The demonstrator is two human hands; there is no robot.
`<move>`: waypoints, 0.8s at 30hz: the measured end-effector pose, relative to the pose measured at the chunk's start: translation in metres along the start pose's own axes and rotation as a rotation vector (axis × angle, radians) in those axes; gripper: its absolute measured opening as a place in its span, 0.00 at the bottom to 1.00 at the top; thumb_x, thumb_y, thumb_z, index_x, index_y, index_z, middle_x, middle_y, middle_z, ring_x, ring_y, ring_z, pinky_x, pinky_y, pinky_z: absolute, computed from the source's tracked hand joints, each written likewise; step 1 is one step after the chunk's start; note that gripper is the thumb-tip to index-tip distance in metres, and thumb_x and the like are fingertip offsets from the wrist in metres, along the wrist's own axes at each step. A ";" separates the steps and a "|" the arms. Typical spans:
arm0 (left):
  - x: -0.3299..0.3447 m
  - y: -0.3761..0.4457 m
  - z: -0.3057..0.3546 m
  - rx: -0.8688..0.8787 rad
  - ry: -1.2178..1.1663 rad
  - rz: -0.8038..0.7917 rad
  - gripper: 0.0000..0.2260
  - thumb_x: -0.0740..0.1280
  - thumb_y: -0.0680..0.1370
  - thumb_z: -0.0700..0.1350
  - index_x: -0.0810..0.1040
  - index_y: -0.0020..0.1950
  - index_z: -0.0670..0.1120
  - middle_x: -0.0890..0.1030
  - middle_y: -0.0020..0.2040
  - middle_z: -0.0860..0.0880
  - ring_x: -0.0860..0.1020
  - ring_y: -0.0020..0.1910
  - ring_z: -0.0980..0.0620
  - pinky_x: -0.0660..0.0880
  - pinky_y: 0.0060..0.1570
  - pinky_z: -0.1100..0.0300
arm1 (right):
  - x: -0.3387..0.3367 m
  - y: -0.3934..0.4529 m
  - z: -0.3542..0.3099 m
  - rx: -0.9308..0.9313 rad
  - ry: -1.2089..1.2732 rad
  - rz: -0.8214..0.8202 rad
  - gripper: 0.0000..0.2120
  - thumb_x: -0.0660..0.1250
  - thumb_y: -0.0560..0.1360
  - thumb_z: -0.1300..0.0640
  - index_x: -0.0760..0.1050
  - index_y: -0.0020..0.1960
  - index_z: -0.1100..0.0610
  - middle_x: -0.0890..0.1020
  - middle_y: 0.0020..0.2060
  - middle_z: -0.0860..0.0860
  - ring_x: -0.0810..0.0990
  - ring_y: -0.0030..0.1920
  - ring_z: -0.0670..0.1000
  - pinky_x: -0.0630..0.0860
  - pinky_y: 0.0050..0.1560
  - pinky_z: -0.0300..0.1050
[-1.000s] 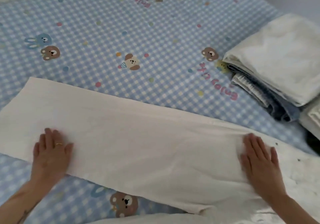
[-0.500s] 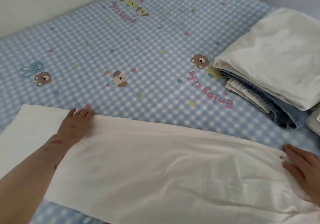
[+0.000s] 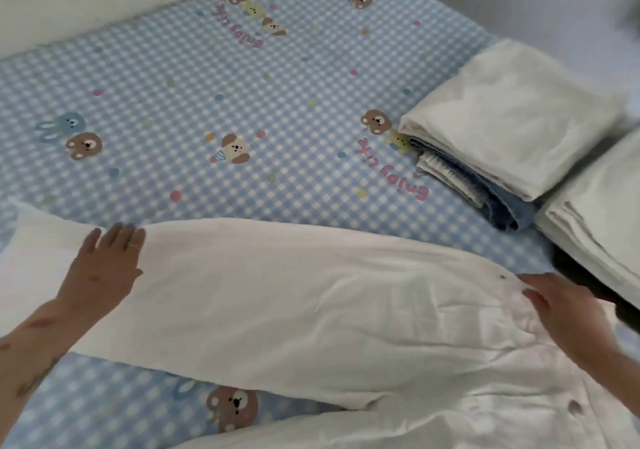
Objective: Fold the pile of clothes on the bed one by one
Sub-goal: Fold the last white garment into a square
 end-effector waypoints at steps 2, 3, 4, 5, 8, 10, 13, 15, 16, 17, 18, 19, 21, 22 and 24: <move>-0.017 0.003 0.072 0.219 -0.098 0.007 0.32 0.70 0.74 0.42 0.61 0.74 0.38 0.63 0.74 0.39 0.62 0.73 0.40 0.55 0.71 0.44 | -0.008 0.011 -0.010 0.069 0.038 -0.028 0.09 0.72 0.70 0.67 0.81 0.49 0.61 0.84 0.42 0.57 0.83 0.39 0.61 0.75 0.40 0.53; -0.029 0.010 0.110 0.272 -0.159 0.009 0.31 0.64 0.78 0.44 0.53 0.77 0.42 0.56 0.77 0.43 0.55 0.76 0.45 0.49 0.74 0.49 | -0.005 0.015 -0.001 0.094 0.054 -0.060 0.08 0.71 0.71 0.66 0.81 0.49 0.60 0.84 0.43 0.57 0.82 0.39 0.62 0.75 0.40 0.54; -0.037 0.023 0.141 0.272 -0.223 0.010 0.30 0.60 0.80 0.45 0.48 0.78 0.44 0.51 0.78 0.45 0.50 0.77 0.48 0.46 0.74 0.53 | -0.003 0.016 0.008 0.115 0.069 -0.112 0.07 0.70 0.72 0.65 0.80 0.50 0.60 0.83 0.43 0.58 0.82 0.40 0.62 0.76 0.40 0.54; -0.046 0.035 0.166 0.251 -0.306 0.000 0.30 0.58 0.81 0.45 0.46 0.78 0.45 0.49 0.78 0.46 0.48 0.77 0.49 0.44 0.74 0.54 | 0.001 0.017 0.017 0.108 0.061 -0.129 0.07 0.70 0.73 0.64 0.80 0.50 0.59 0.83 0.43 0.58 0.82 0.39 0.62 0.76 0.39 0.54; -0.057 0.067 0.215 0.266 -0.316 -0.015 0.31 0.59 0.81 0.43 0.44 0.78 0.45 0.48 0.78 0.46 0.47 0.77 0.48 0.43 0.74 0.53 | 0.013 0.029 0.032 0.108 0.112 -0.222 0.07 0.70 0.73 0.60 0.79 0.51 0.57 0.84 0.44 0.55 0.82 0.41 0.60 0.75 0.38 0.51; -0.060 0.078 0.238 0.328 -0.308 -0.099 0.30 0.62 0.80 0.44 0.50 0.78 0.45 0.57 0.76 0.44 0.55 0.75 0.47 0.47 0.74 0.53 | 0.021 0.033 0.041 0.091 0.142 -0.256 0.08 0.70 0.74 0.58 0.78 0.53 0.55 0.84 0.45 0.53 0.82 0.43 0.57 0.74 0.39 0.50; -0.079 0.079 0.240 0.319 -0.358 -0.131 0.18 0.64 0.78 0.45 0.69 0.68 0.45 0.72 0.63 0.47 0.70 0.62 0.47 0.63 0.64 0.57 | 0.017 0.030 0.044 0.083 0.152 -0.239 0.07 0.70 0.74 0.56 0.79 0.52 0.55 0.84 0.44 0.53 0.82 0.43 0.57 0.75 0.39 0.50; -0.095 0.063 0.226 0.323 -0.438 -0.056 0.10 0.64 0.78 0.44 0.75 0.59 0.44 0.75 0.55 0.46 0.75 0.55 0.45 0.69 0.53 0.54 | -0.002 0.019 0.041 0.040 0.132 -0.113 0.06 0.70 0.74 0.56 0.79 0.50 0.56 0.83 0.42 0.53 0.82 0.41 0.58 0.74 0.37 0.48; -0.103 0.048 0.215 0.323 -0.490 0.043 0.07 0.66 0.77 0.41 0.77 0.53 0.42 0.75 0.50 0.45 0.77 0.50 0.43 0.71 0.48 0.52 | -0.015 0.008 0.040 0.008 0.148 -0.043 0.05 0.70 0.74 0.57 0.80 0.49 0.57 0.83 0.42 0.52 0.81 0.39 0.58 0.74 0.36 0.48; -0.111 0.029 0.201 0.326 -0.517 0.135 0.05 0.69 0.74 0.39 0.77 0.48 0.41 0.75 0.45 0.44 0.77 0.45 0.41 0.73 0.41 0.52 | -0.028 -0.002 0.039 -0.025 0.166 0.033 0.05 0.69 0.74 0.56 0.80 0.48 0.57 0.83 0.41 0.52 0.81 0.38 0.58 0.75 0.36 0.49; -0.118 0.003 0.189 0.341 -0.516 0.203 0.06 0.72 0.70 0.35 0.76 0.43 0.40 0.74 0.41 0.44 0.77 0.39 0.41 0.73 0.34 0.53 | -0.043 -0.018 0.038 -0.061 0.194 0.093 0.05 0.69 0.75 0.56 0.80 0.48 0.57 0.83 0.41 0.52 0.81 0.38 0.58 0.76 0.36 0.50; -0.122 -0.023 0.177 0.354 -0.500 0.233 0.09 0.74 0.66 0.32 0.76 0.40 0.40 0.73 0.38 0.44 0.76 0.35 0.42 0.72 0.30 0.54 | -0.056 -0.034 0.037 -0.101 0.224 0.135 0.06 0.69 0.75 0.56 0.81 0.48 0.57 0.83 0.41 0.51 0.81 0.38 0.56 0.76 0.38 0.51; -0.122 -0.084 0.162 0.389 -0.451 0.226 0.15 0.76 0.58 0.28 0.76 0.36 0.41 0.73 0.34 0.45 0.75 0.31 0.43 0.71 0.26 0.57 | -0.075 -0.074 0.033 -0.173 0.287 0.156 0.08 0.66 0.75 0.55 0.81 0.47 0.58 0.83 0.41 0.50 0.80 0.40 0.52 0.75 0.43 0.48; -0.118 -0.112 0.159 0.424 -0.432 0.226 0.16 0.76 0.55 0.27 0.77 0.35 0.41 0.74 0.34 0.45 0.74 0.31 0.44 0.72 0.25 0.57 | -0.081 -0.092 0.032 -0.205 0.304 0.147 0.10 0.63 0.75 0.55 0.81 0.46 0.58 0.83 0.41 0.50 0.79 0.41 0.50 0.74 0.44 0.46; -0.109 -0.167 0.158 0.499 -0.417 0.225 0.09 0.69 0.59 0.31 0.76 0.34 0.42 0.74 0.33 0.45 0.70 0.34 0.47 0.73 0.26 0.56 | -0.090 -0.129 0.028 -0.265 0.298 0.102 0.13 0.60 0.75 0.55 0.81 0.45 0.58 0.82 0.40 0.49 0.76 0.43 0.47 0.71 0.46 0.42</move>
Point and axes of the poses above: each hand's wrist, its own y-axis towards the middle knuckle, its own x-axis out of the palm, z = x × y, the point moved 2 cm from there along y, towards the middle knuckle
